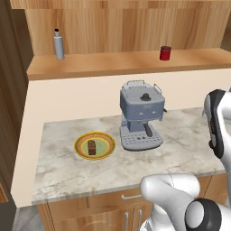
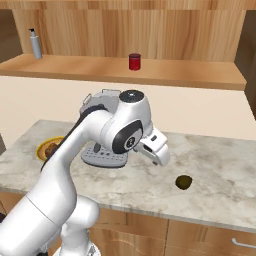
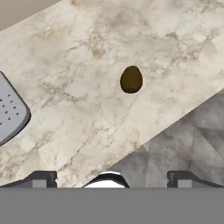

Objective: Pick the avocado and bread from the counter and place them on the plate. Then pick the jam from the cabinet and place it next to the plate. Lastly close the cabinet door.

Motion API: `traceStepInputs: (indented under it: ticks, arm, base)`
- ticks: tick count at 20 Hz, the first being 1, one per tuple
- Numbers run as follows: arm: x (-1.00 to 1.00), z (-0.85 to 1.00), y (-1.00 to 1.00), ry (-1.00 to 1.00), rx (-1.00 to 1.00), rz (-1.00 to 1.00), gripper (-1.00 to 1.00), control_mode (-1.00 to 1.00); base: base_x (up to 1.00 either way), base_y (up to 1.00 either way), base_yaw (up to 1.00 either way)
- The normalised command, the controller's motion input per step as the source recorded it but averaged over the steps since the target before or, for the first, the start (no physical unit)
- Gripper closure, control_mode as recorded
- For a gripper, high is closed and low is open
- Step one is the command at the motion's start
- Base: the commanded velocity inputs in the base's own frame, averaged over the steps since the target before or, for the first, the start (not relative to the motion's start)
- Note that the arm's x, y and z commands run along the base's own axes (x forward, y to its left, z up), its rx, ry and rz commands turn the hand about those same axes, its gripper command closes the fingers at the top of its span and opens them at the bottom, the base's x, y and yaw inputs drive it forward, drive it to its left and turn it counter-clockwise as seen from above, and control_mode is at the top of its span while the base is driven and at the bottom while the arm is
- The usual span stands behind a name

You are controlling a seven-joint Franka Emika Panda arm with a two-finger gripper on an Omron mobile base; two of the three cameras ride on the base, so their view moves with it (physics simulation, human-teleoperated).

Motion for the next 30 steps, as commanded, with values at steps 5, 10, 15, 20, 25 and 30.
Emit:
traceStepInputs:
  ticks: [5, 10, 15, 20, 25, 30]
  arm:
    - [0.00, -0.24, -0.22, 0.00, -0.05, 0.05, -1.00, -1.00]
    - [0.02, -0.22, -0.21, 0.05, -0.05, 0.08, -1.00, -1.00]
    - [0.07, -0.20, -0.17, 0.09, -0.05, 0.08, -1.00, -1.00]
    - [0.10, -0.20, -0.13, 0.05, -0.01, 0.05, -1.00, -1.00]
    - [0.03, -0.21, -0.12, 0.00, -0.01, 0.07, -1.00, -1.00]
    - [0.03, -0.19, -0.09, 0.00, 0.00, 0.07, -1.00, -1.00]
  base:
    - [0.00, 0.00, 0.00]
    - [0.00, 0.00, 0.00]
    - [0.00, 0.00, 0.00]
    - [0.00, 0.00, 0.00]
    - [0.00, 0.00, 0.00]
    - [0.00, 0.00, 0.00]
